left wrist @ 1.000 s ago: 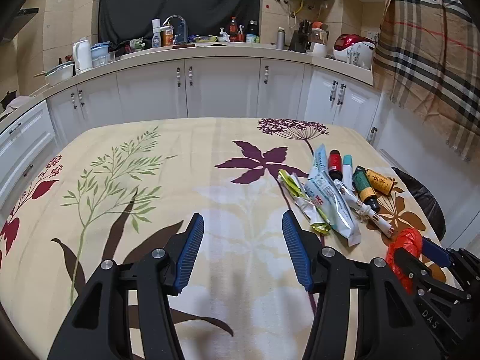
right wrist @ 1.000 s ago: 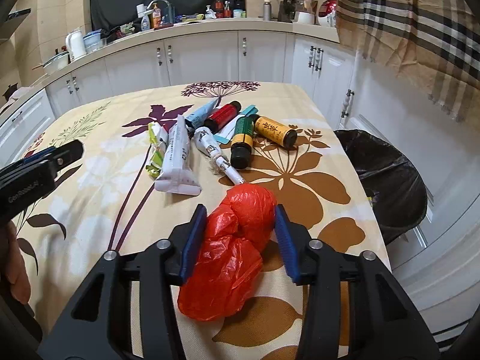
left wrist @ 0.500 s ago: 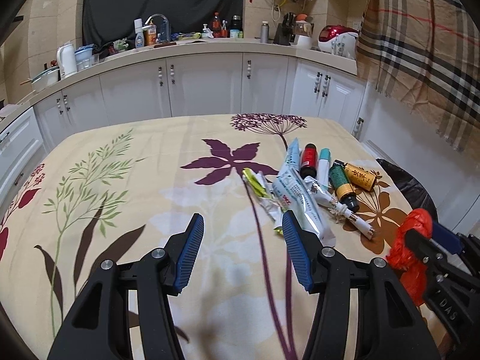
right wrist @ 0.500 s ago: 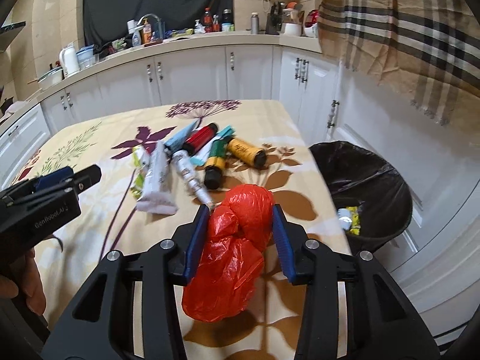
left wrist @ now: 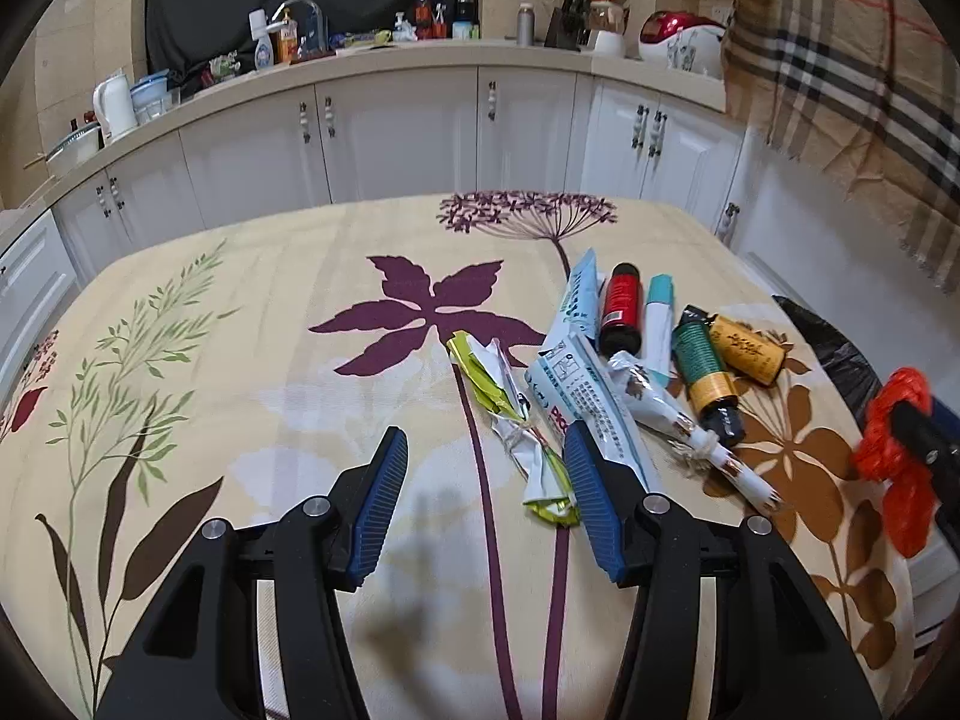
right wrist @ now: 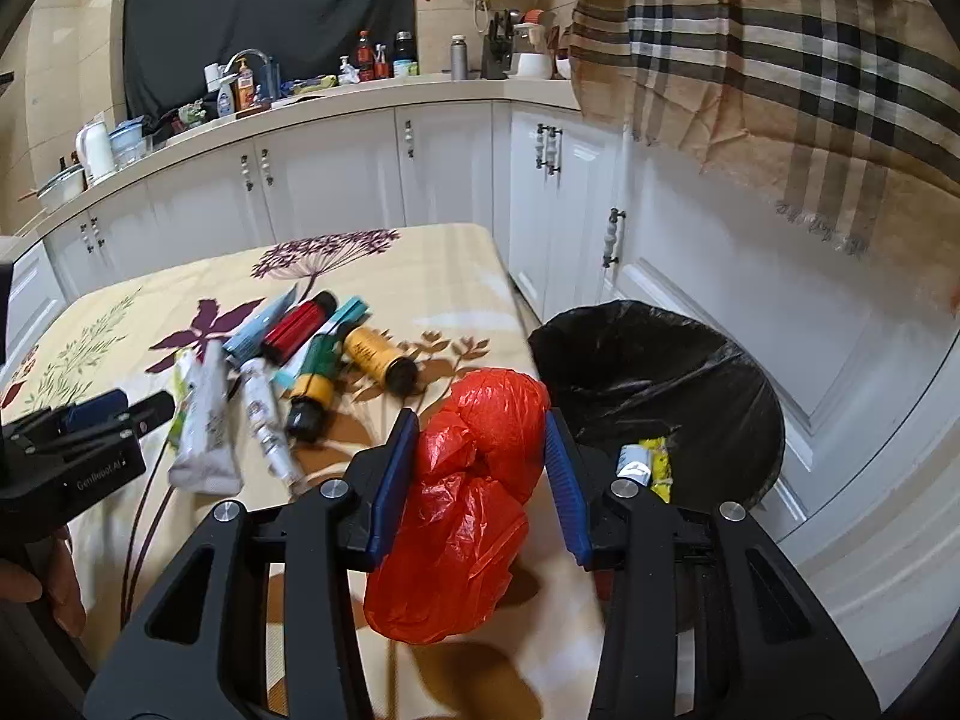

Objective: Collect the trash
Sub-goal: 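Grasp the red bag with the right tool while the left tool grasps a green-yellow wrapper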

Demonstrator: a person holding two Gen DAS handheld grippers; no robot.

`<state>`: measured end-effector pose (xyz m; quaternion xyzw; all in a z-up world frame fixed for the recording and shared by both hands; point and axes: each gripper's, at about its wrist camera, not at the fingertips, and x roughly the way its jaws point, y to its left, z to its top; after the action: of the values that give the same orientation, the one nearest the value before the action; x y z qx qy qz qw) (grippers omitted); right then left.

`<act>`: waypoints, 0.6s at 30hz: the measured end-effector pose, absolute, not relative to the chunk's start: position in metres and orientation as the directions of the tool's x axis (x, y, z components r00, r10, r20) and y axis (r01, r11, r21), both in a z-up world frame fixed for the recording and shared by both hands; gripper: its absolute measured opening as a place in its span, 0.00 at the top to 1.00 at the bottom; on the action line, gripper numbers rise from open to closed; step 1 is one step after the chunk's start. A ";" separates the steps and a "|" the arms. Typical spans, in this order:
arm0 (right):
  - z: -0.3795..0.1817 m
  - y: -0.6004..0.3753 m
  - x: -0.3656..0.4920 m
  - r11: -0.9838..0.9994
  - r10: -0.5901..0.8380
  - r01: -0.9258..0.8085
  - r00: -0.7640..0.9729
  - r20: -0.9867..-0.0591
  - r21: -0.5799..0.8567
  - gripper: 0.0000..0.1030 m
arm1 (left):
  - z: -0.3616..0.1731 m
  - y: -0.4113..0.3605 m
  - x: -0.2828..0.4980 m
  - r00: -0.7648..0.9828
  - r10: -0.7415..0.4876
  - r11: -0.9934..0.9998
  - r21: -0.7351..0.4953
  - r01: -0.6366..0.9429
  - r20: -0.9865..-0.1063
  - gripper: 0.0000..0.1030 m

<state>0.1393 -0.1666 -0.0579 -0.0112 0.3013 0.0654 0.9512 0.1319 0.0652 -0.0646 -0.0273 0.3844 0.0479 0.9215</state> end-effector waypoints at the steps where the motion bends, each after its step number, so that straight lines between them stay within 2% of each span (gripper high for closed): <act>1: -0.057 -0.169 0.143 0.991 0.117 -0.129 0.811 -0.573 0.019 0.60 | -0.067 0.066 0.135 0.692 0.069 0.993 -0.013 -0.113 -0.719 0.48; 9: -0.057 -0.174 0.157 0.991 0.123 -0.128 0.809 -0.575 0.032 0.60 | -0.075 0.063 0.147 0.662 0.053 0.995 -0.015 -0.096 -0.748 0.48; 11: -0.059 -0.174 0.158 0.991 0.125 -0.129 0.807 -0.578 0.035 0.60 | -0.077 0.063 0.147 0.654 0.038 0.996 -0.022 -0.083 -0.756 0.57; 12: -0.059 -0.174 0.158 0.991 0.126 -0.129 0.806 -0.578 0.035 0.60 | -0.077 0.063 0.147 0.651 0.031 0.997 -0.025 -0.077 -0.759 0.58; 14: -0.060 -0.175 0.158 0.991 0.126 -0.130 0.805 -0.579 0.036 0.60 | -0.079 0.064 0.147 0.641 0.017 0.997 -0.031 -0.064 -0.768 0.74; 18: -0.060 -0.175 0.157 0.991 0.125 -0.128 0.806 -0.579 0.036 0.60 | -0.080 0.067 0.144 0.639 0.005 0.998 -0.037 -0.053 -0.769 0.78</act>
<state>0.1572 -0.1751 -0.0596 -0.0023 0.3043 0.0664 0.9503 0.1443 0.0670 -0.0800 -0.0280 0.4248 0.0160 0.9047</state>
